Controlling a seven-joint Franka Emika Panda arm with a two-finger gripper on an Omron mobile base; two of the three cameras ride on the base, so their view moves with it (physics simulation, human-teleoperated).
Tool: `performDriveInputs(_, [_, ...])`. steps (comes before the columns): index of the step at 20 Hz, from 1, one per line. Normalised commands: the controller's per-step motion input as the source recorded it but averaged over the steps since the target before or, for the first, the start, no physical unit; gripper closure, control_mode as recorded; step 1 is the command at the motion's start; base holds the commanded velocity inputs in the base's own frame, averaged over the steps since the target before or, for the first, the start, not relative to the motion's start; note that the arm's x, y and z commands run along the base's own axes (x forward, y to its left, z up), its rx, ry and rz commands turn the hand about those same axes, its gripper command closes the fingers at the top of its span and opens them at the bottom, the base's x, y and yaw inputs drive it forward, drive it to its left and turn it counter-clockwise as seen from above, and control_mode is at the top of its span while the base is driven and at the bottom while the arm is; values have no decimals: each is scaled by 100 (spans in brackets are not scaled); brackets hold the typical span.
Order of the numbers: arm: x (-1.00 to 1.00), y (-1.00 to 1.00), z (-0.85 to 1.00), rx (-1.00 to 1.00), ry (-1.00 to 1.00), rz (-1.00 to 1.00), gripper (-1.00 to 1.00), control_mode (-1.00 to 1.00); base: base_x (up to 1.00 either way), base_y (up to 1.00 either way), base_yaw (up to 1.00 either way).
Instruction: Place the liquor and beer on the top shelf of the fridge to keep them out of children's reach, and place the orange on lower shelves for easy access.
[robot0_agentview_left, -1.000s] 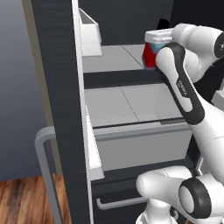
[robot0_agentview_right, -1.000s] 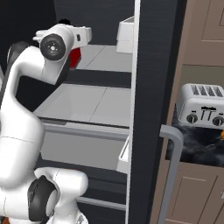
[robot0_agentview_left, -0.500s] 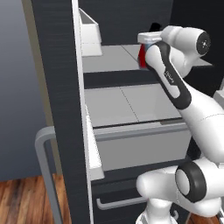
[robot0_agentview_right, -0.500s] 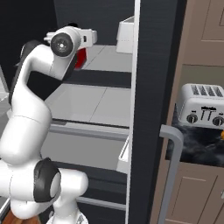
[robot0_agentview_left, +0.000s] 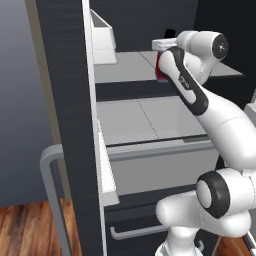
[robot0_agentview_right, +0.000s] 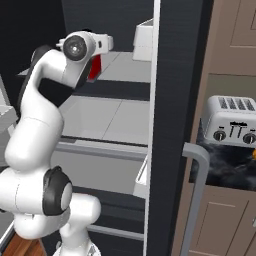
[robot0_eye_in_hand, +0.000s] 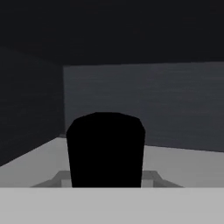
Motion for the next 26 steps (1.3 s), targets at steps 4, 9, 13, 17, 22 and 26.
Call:
performDriveInputs(4, [43,0,-12,0,0,0,100,-100,0,0,0])
performDriveInputs(9, [50,0,-3,0,0,0,100,-100,0,0,0])
performDriveInputs(13, [56,0,-3,0,-2,0,100,-100,0,0,0])
performDriveInputs(17, [58,0,-4,0,0,0,100,-100,0,0,0])
performDriveInputs(22, [54,0,-6,0,0,0,100,-100,0,0,0])
performDriveInputs(26, [52,0,-3,0,0,0,100,-100,0,0,0])
